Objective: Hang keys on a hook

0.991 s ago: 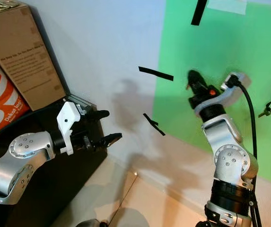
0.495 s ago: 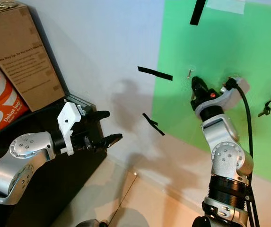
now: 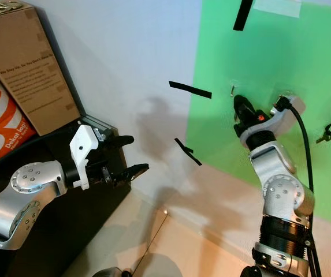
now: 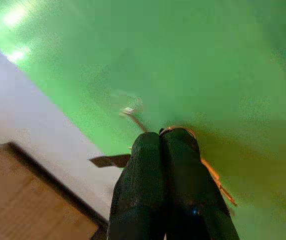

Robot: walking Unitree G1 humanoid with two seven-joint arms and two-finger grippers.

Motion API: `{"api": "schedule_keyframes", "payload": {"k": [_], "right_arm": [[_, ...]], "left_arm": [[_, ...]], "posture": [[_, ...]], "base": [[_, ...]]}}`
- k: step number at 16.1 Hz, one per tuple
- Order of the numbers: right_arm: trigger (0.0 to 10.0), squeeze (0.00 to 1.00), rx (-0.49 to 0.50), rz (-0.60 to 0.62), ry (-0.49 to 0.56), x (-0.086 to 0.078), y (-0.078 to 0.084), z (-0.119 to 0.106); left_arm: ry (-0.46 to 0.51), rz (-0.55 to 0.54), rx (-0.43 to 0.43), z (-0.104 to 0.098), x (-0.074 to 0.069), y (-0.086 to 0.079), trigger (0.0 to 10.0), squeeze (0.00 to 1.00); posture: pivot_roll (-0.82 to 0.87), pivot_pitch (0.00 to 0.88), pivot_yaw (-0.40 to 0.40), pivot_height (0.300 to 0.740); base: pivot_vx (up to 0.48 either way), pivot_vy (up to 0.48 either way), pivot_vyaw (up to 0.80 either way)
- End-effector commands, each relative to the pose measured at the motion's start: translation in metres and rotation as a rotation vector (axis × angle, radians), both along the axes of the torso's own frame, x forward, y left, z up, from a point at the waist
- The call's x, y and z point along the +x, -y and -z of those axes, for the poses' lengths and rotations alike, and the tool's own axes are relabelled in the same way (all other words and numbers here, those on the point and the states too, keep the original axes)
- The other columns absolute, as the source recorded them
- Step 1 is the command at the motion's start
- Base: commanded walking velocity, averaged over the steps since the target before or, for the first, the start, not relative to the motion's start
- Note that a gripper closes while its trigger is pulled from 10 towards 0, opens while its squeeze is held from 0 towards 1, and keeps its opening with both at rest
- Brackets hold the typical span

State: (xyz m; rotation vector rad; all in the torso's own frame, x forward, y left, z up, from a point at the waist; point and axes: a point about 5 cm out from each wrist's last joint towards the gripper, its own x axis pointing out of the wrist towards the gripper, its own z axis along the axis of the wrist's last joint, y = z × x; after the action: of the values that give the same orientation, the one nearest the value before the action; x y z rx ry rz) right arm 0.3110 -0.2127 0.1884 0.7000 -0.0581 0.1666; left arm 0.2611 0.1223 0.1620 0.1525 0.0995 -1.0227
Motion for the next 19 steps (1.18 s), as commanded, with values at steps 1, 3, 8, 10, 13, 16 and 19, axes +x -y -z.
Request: {"api": "schedule_keyframes", "payload": {"k": [1,3,8,10,13,16,19], "right_arm": [[10.0,0.00,0.011,-0.052,0.037,-0.002,-0.006,-0.008],[10.0,0.00,0.004,-0.069,0.047,-0.001,-0.010,-0.010],[10.0,0.00,0.036,-0.021,0.044,0.011,-0.014,-0.011],[10.0,0.00,0.041,0.037,0.024,0.016,-0.009,-0.009],[10.0,0.00,0.048,0.107,0.014,0.016,0.006,-0.009],[10.0,0.00,0.035,0.117,0.010,0.012,0.011,-0.009],[10.0,0.00,0.006,0.150,-0.053,0.005,0.020,0.003]], "left_arm": [[0.019,0.017,0.007,-0.004,-0.001,0.001,10.0,0.00],[0.019,0.017,0.008,-0.004,-0.001,0.000,10.0,0.00],[0.020,0.014,0.010,-0.005,0.000,0.000,10.0,0.00],[0.020,0.014,0.012,-0.005,0.000,-0.001,10.0,0.00],[0.017,0.015,0.014,-0.005,-0.001,-0.001,10.0,0.00],[0.015,0.017,0.015,-0.005,-0.001,-0.001,10.0,0.00],[0.014,0.023,0.014,-0.005,0.000,0.000,10.0,0.00]], "posture": [[-0.01,0.000,0.060,0.740],[-0.01,0.000,0.060,0.740],[0.00,0.000,0.058,0.740],[0.00,0.000,0.059,0.740],[0.00,0.000,0.065,0.740],[0.00,0.000,0.068,0.740],[-0.01,0.000,0.074,0.740]], "base": [[0.000,0.000,0.00],[0.000,0.000,0.00],[0.000,0.000,0.00],[0.000,0.000,0.00],[0.000,0.000,0.00],[0.000,0.000,0.00],[0.000,0.000,0.00]]}}
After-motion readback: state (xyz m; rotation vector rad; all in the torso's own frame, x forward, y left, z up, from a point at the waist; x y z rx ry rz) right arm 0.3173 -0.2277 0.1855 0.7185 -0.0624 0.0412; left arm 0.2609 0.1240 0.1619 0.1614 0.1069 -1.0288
